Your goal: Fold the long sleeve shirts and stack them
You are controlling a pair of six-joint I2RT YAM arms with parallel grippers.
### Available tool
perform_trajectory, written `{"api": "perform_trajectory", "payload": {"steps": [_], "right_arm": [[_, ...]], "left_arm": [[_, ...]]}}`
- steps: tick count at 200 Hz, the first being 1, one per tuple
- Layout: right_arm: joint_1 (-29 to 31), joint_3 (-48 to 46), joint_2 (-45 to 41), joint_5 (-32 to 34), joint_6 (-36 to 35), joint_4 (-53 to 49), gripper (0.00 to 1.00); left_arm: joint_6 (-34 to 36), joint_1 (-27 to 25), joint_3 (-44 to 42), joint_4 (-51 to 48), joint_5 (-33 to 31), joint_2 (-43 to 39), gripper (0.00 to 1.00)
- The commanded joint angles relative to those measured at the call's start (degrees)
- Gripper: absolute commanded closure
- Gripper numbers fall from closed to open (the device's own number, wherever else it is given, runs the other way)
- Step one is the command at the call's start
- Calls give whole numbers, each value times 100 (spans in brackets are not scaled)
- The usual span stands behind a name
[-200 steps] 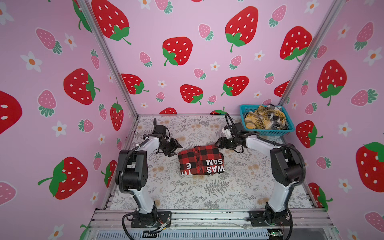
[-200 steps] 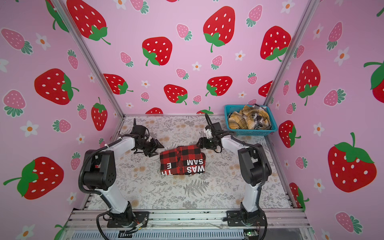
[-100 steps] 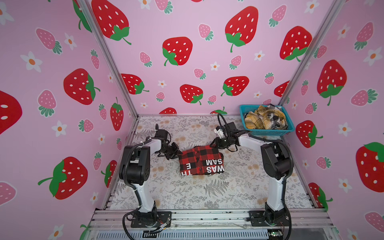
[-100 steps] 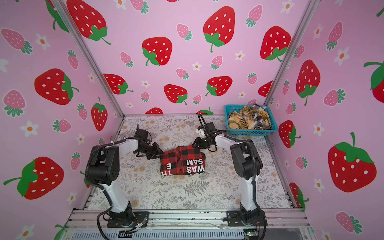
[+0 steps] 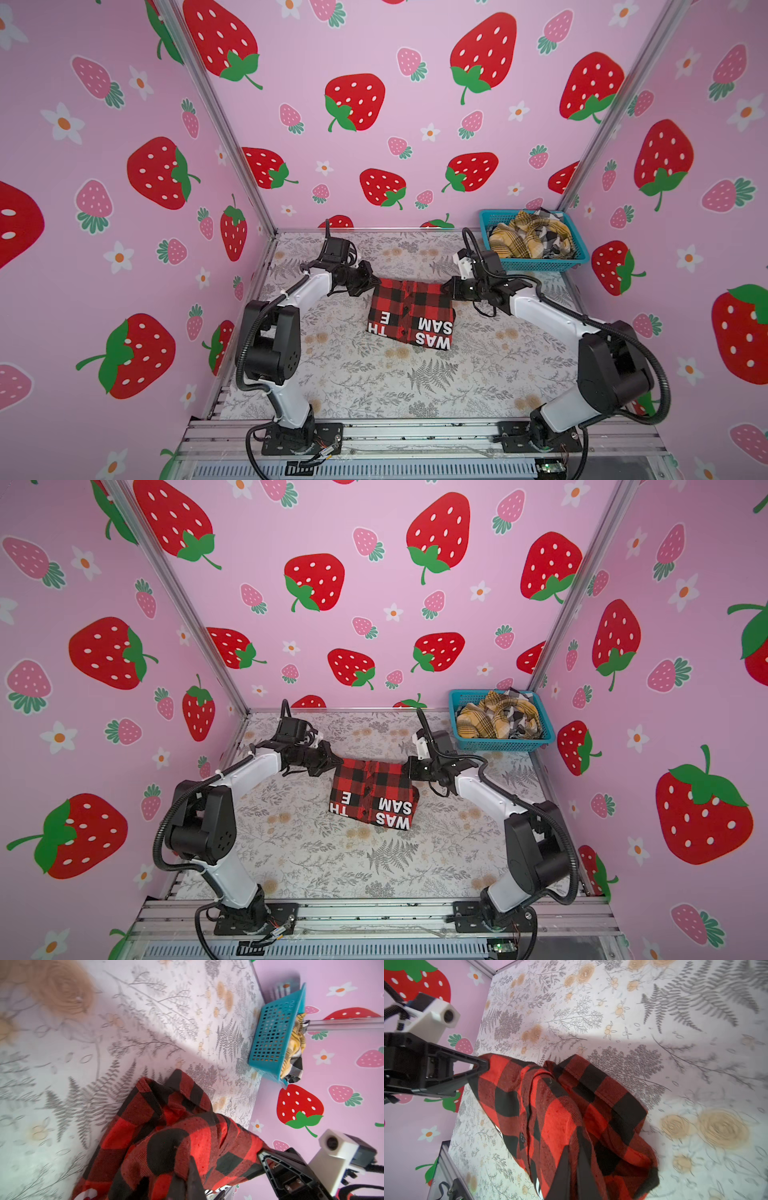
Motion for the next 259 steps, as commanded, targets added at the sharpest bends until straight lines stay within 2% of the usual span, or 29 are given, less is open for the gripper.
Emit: {"api": "perform_trajectory", "payload": {"steps": [1, 33, 63, 85, 101, 118, 147, 174, 185, 191, 199, 211, 218, 233, 239, 259], "right_arm": [[-71, -295, -62, 684, 294, 201, 95], [-382, -71, 435, 591, 184, 170, 98], [-433, -91, 484, 627, 198, 176, 100], [-394, -302, 155, 604, 414, 216, 100], [-344, -621, -380, 1038, 677, 184, 100], [-352, -1135, -913, 1435, 1007, 243, 100], [-365, -1702, -1215, 1741, 1356, 218, 100], [-484, -2159, -1364, 2145, 1701, 155, 100], [-492, -2349, -1407, 2290, 1933, 101, 100], [-501, -2432, -1391, 2256, 2007, 93, 99], [-508, -2462, -1315, 2172, 2036, 38, 89], [-510, -2375, -1235, 2177, 1960, -250, 64], [-510, -2336, -1267, 2205, 1892, -377, 54], [-510, -2173, -1493, 2398, 1764, -742, 49], [-506, -2084, -1599, 2478, 1708, -921, 44], [-481, -1709, -1885, 2819, 1554, -1734, 40]], "left_arm": [[202, -234, 438, -36, -136, 514, 100], [29, -255, 684, 247, -342, 996, 100], [72, -375, 1300, 127, -163, 1329, 100], [-125, -441, 1197, 447, -183, 985, 100], [-295, -552, 869, 917, -237, 604, 100], [-107, -780, 1010, 831, -242, 569, 100], [290, -1291, 1781, 411, -210, 1248, 100], [87, -1478, 2484, 495, 47, 2165, 100], [161, -1558, 2973, 180, 57, 2587, 100], [251, -1594, 3337, -154, 84, 2845, 85], [364, -1617, 3743, -598, 77, 3093, 69], [383, -1570, 3800, -752, -73, 3082, 56], [314, -1490, 3548, -535, -125, 2889, 49], [198, -1283, 3060, -345, -427, 2324, 35], [225, -1201, 2992, -426, -515, 2111, 30], [493, -1007, 2822, -950, -904, 1338, 25]]}}
